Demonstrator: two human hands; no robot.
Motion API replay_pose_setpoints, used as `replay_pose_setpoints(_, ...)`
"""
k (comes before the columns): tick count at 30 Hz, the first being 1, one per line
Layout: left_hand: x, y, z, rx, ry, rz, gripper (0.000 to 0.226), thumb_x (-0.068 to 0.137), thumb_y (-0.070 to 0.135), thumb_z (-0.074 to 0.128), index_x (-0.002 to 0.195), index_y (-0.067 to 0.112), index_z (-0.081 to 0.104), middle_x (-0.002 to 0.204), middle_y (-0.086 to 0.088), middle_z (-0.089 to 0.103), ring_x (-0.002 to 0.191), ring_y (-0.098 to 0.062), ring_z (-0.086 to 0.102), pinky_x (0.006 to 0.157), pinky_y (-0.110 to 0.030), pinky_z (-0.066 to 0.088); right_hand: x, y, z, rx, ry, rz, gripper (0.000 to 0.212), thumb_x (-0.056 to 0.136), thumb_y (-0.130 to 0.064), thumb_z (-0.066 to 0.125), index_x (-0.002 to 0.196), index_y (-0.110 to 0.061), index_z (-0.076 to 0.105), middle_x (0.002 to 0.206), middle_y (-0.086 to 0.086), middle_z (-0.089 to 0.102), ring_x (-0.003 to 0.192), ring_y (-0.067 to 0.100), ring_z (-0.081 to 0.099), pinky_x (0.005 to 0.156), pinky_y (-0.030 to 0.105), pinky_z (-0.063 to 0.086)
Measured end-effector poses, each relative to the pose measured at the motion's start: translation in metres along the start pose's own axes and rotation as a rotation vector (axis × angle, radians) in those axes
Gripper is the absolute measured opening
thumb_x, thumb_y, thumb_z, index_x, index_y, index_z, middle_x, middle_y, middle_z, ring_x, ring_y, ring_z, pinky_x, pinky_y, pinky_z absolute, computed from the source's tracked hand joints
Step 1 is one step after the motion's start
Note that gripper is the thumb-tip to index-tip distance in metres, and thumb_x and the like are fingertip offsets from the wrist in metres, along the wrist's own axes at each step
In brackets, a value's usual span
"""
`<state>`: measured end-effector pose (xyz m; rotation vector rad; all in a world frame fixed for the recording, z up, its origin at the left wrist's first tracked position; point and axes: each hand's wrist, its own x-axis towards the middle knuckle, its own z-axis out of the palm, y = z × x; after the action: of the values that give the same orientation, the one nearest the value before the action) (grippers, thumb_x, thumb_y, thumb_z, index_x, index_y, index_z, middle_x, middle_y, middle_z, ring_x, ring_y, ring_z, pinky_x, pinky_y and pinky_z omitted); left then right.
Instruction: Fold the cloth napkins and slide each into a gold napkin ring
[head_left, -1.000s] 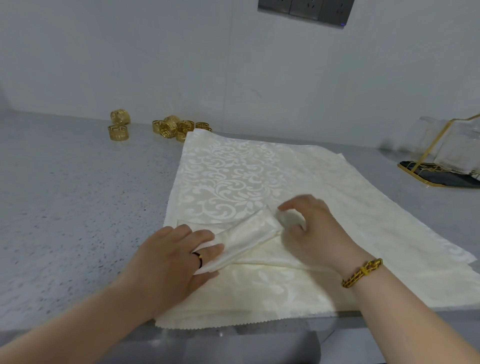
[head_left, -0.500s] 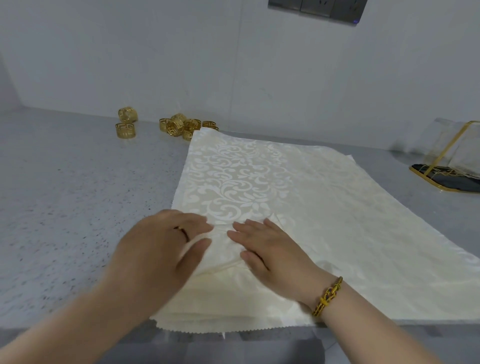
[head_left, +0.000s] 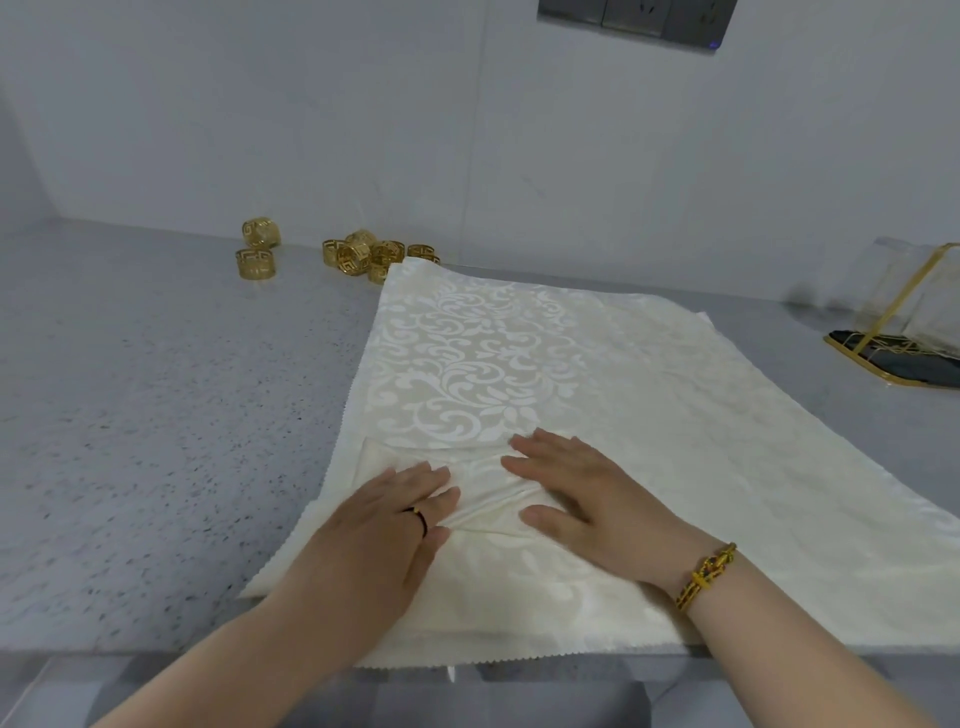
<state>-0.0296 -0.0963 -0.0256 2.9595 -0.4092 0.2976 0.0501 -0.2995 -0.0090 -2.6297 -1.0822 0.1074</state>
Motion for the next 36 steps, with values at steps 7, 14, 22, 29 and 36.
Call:
replay_pose_setpoints(7, 0.021, 0.014, -0.019, -0.002, -0.066, -0.067, 0.112, 0.059, 0.081, -0.020, 0.116, 0.026, 0.058, 0.130, 0.017, 0.046, 0.120, -0.004, 0.044, 0.091, -0.014, 0.035, -0.011, 0.000, -0.019, 0.123, 0.086, 0.040, 0.057, 0.071, -0.053, 0.069, 0.122, -0.033, 0.055, 0.131, -0.027, 0.035, 0.127, -0.012, 0.022, 0.106, 0.008, 0.008)
replay_pose_setpoints(14, 0.057, 0.015, -0.019, -0.122, -0.115, 0.038, 0.017, 0.091, 0.035, 0.050, 0.075, 0.029, 0.049, 0.116, 0.012, 0.049, 0.106, -0.009, 0.050, 0.084, -0.018, 0.037, -0.007, -0.003, -0.013, -0.080, 0.113, -0.066, 0.062, 0.070, -0.061, 0.033, 0.113, -0.026, 0.060, 0.136, -0.011, 0.046, 0.130, 0.005, 0.035, 0.109, 0.027, 0.007)
replay_pose_setpoints(22, 0.057, 0.003, -0.008, -0.418, -0.078, 0.055, 0.025, 0.083, 0.045, 0.058, 0.063, 0.033, 0.051, 0.135, 0.025, 0.038, 0.119, 0.012, 0.032, 0.083, 0.004, 0.020, 0.010, 0.006, -0.012, 0.465, 0.056, 0.126, 0.021, 0.082, -0.016, 0.066, 0.069, -0.031, 0.059, 0.120, -0.022, 0.048, 0.125, -0.007, 0.035, 0.109, 0.022, 0.026)
replay_pose_setpoints(29, 0.074, 0.013, -0.016, -0.312, -0.140, -0.022, 0.028, 0.077, 0.037, 0.069, 0.066, 0.025, 0.045, 0.118, 0.009, 0.056, 0.103, -0.007, 0.053, 0.086, -0.021, 0.041, 0.013, 0.008, -0.008, 0.497, 0.118, 0.151, 0.027, 0.080, -0.015, 0.067, 0.065, -0.035, 0.058, 0.101, -0.029, 0.053, 0.107, -0.004, 0.051, 0.094, 0.016, 0.037)
replay_pose_setpoints(36, 0.067, 0.010, -0.011, -0.361, -0.131, -0.005, 0.061, 0.084, 0.042, 0.060, 0.138, 0.030, 0.035, 0.136, 0.011, 0.045, 0.124, -0.005, 0.040, 0.087, -0.011, 0.030, 0.013, 0.007, -0.002, 0.480, 0.245, 0.120, 0.030, 0.081, -0.013, 0.065, 0.066, -0.036, 0.055, 0.087, -0.021, 0.058, 0.096, -0.005, 0.054, 0.080, 0.004, 0.036)
